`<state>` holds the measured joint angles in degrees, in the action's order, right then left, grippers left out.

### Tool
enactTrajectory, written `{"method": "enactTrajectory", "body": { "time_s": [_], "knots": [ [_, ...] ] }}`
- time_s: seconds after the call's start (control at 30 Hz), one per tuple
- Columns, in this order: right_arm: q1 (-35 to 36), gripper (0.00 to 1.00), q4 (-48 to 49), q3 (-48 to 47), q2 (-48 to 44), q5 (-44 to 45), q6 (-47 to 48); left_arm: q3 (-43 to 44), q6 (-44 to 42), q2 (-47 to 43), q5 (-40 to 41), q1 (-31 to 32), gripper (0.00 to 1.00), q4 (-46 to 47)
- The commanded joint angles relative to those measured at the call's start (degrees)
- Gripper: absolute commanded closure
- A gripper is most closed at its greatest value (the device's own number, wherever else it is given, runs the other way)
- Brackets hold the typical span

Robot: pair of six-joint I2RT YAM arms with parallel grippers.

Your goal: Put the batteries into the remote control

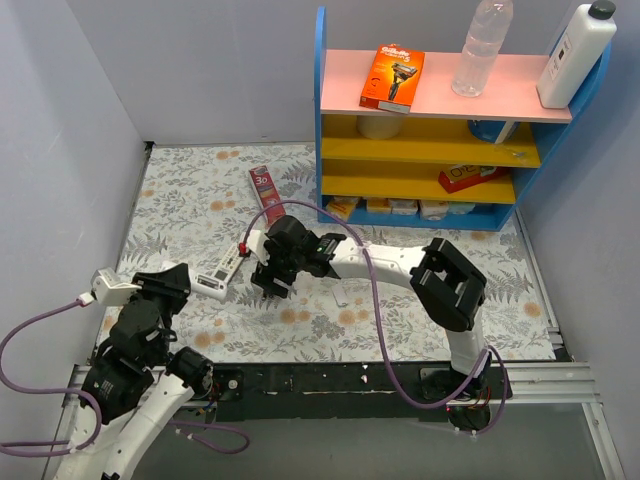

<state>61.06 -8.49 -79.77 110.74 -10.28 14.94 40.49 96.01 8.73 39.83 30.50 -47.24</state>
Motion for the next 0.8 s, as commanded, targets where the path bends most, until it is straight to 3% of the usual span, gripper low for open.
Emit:
{"method": "enactTrajectory", "body": {
  "time_s": [0.0, 0.3, 0.77],
  "knots": [
    [0.9, 0.17, 2.3, -6.2, 3.9, -2.3, 4.8, 3.4, -0.7, -0.7, 2.5, 0.2, 1.0, -4.7],
    [2.6, 0.16, -2.1, -13.7, 11.1, -1.3, 7.8, 3.8, -1.3, -0.6, 1.6, 0.2, 1.0, -4.4],
    [3.4, 0.16, -5.2, -14.9, 14.2, 0.9, 8.8, 2.7, -4.4, 0.4, -0.7, 0.2, 1.0, -0.6]
  ]
}}
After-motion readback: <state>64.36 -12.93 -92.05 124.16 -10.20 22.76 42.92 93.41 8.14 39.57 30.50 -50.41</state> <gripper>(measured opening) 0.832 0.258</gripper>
